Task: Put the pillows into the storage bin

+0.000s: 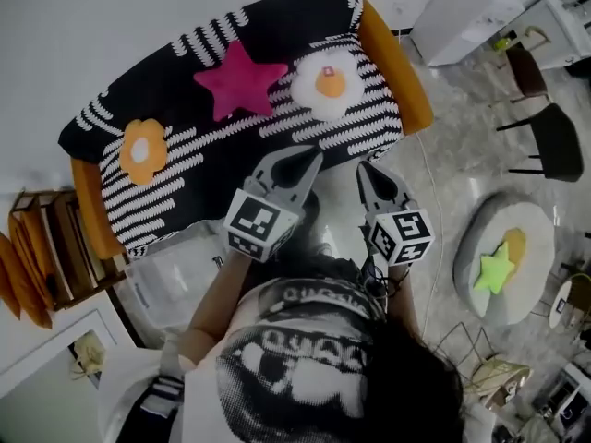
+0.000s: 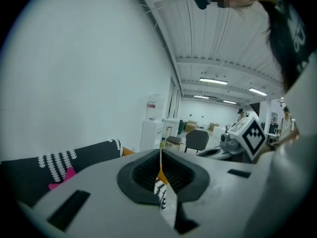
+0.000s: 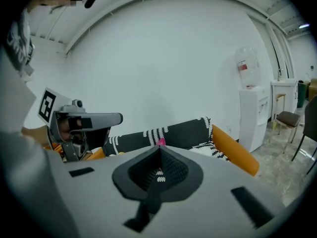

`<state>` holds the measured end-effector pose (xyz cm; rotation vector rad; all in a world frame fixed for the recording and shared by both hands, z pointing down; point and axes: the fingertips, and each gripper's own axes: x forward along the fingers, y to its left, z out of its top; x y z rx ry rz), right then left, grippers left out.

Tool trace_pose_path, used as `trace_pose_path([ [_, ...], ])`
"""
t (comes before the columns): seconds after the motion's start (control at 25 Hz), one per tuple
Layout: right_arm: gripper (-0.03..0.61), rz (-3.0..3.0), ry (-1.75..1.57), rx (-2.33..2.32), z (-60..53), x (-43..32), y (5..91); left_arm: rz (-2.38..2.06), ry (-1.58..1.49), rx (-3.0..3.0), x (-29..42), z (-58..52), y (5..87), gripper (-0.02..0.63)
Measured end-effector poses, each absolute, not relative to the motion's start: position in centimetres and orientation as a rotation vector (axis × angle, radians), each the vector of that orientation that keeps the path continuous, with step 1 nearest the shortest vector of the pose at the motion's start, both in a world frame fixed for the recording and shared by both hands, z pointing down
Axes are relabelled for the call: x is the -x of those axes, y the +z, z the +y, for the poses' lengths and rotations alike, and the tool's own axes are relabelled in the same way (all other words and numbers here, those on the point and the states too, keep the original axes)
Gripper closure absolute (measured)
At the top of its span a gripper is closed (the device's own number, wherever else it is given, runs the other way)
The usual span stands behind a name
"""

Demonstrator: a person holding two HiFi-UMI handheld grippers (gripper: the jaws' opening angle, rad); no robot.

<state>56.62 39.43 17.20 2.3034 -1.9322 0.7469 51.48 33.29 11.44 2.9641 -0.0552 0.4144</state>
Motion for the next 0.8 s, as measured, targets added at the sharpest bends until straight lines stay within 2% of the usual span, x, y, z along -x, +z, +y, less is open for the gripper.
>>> trace_pose_path([
  [0.32,0.577,-1.854,0.93,-2.248,30.6,-60.6,21.0,-0.042,0.551,-2.923,-54.5,22.6,16.3,0.601],
  [0.8,0.577,-1.782,1.106,-2.197,23.9,-66.2,26.5,-0.101,0.564,-2.871,-57.3,15.9,19.6,0.601],
])
